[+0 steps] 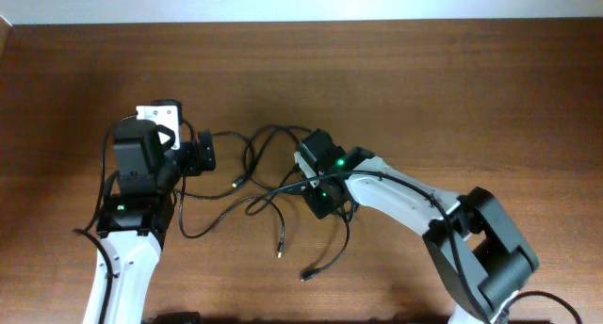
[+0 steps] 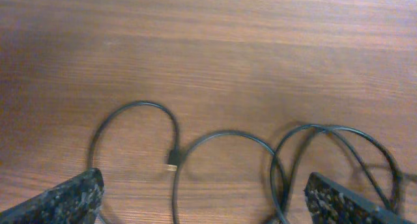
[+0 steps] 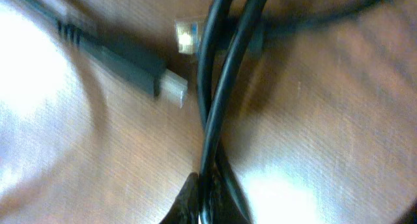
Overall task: Untangle cables
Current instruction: 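Bring both grippers together and grasp cable strands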
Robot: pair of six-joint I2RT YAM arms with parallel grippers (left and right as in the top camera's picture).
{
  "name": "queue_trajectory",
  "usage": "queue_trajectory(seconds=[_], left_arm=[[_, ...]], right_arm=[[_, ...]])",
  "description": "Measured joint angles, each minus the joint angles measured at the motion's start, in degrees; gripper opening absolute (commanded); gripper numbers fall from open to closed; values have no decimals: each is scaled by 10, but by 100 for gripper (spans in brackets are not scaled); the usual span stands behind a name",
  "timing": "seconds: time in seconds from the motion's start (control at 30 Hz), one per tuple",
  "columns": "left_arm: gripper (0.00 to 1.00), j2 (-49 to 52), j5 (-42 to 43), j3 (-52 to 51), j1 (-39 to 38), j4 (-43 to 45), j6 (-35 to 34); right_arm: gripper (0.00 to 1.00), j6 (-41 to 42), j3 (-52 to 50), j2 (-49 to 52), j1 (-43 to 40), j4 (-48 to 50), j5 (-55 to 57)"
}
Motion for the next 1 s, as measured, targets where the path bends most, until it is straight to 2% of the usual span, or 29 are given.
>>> queue_trajectory(seconds=[0.07, 0.13, 0.17, 0.2, 0.23, 0.27, 0.3, 0.33, 0.37, 0.4, 0.43, 0.5, 0.53, 0.63, 0.8, 1.0], left_arm=[[80, 0, 72, 0, 0, -24, 4], [75, 0, 139, 0, 0, -40, 14], [77, 0, 231, 0, -2, -47, 21], [79, 0, 278, 0, -6, -47, 24], [87, 0, 407, 0, -55, -40, 41], [88, 0, 465, 0, -77, -23, 46], [90, 2, 530, -3, -118, 52, 49], [88, 0, 582, -3, -157, 100, 53], [85, 0, 598, -3, -179, 130, 53], [80, 0, 598, -3, -205, 147, 55], [80, 0, 570, -3, -214, 146, 55], [81, 3, 434, -3, -216, 120, 57], [81, 8, 402, -3, -217, 112, 57], [82, 10, 351, -3, -217, 91, 57], [80, 18, 326, -3, -217, 195, 57], [81, 144, 324, -4, -219, 316, 19]], right_arm=[[4, 0, 41, -107, 0, -76, -7], [4, 0, 79, -229, 0, -83, -7], [4, 0, 101, -309, 0, -82, -7], [4, 0, 101, -326, 0, -85, -7], [4, 0, 101, -331, 0, -94, -7], [4, 0, 101, -330, 0, -98, -7], [4, 0, 101, -332, 0, -104, -7], [4, 0, 101, -332, 0, -108, -7], [4, 0, 100, -332, 0, -109, -8], [4, 0, 100, -332, 0, -109, -14], [4, 0, 100, -332, 0, -109, -25], [4, 0, 100, -333, 0, -110, -32], [4, 0, 100, -335, 0, -111, -28], [4, 0, 100, -377, 0, -122, 39], [4, 0, 99, -383, 0, -122, 1], [4, 0, 99, -385, 0, -160, -22]])
